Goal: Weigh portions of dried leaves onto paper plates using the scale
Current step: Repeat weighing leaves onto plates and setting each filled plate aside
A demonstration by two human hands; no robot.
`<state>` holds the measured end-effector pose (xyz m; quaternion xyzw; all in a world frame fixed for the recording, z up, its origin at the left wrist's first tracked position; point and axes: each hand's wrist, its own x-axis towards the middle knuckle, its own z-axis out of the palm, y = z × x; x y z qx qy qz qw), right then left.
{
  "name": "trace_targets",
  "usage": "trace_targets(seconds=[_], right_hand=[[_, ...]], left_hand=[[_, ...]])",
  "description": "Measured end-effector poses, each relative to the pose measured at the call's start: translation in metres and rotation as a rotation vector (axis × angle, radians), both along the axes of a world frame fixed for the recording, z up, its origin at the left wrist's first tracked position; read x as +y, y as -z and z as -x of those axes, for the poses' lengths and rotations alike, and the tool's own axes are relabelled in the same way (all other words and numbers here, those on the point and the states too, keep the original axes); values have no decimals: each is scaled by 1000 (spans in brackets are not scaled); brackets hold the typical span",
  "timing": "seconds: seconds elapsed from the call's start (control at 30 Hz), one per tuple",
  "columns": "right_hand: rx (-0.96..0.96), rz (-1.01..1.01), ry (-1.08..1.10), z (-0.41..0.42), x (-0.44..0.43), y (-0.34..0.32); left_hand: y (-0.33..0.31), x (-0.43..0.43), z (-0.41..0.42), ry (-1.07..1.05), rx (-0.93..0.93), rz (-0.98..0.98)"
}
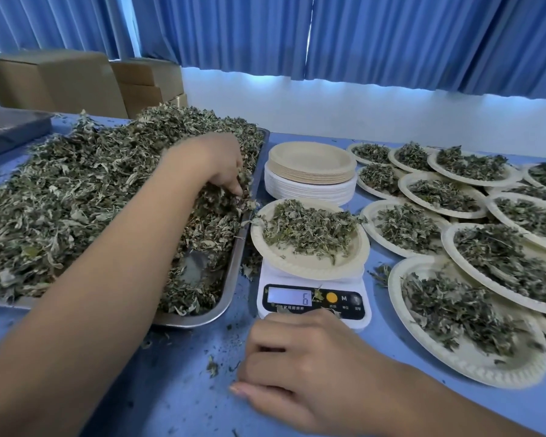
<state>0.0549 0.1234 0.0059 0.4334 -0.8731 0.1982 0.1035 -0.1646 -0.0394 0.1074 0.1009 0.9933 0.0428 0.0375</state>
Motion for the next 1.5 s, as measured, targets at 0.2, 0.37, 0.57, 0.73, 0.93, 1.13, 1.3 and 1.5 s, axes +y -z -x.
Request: trace_targets(seconds=[0.2,0.37,0.57,0.73,0.93,1.13,1.3,1.5], right_hand=[[20,-21,-11,1,0,0],[10,-4,2,3,0,1],[-3,16,6,5,0,1],[-23,10,3,3,1,0],[-46,-14,16,2,1,0],[-22,-27,22,3,1,1],[-38,-30,20,2,1,-1],[-16,-50,28,2,0,0]], left_hand=[[-19,-17,-16,-7,40,-66],[-19,-21,-20,18,-6,-29],[-16,-22,-16,-3,-142,-115],[-19,-27,-18,-12,-186,-145],[-30,-25,-22,84,-56,-288],[-26,13,-40,369,-37,-343],[-23,28,-47,503,-234,-239],[-25,3,-31,361,-162,-104]])
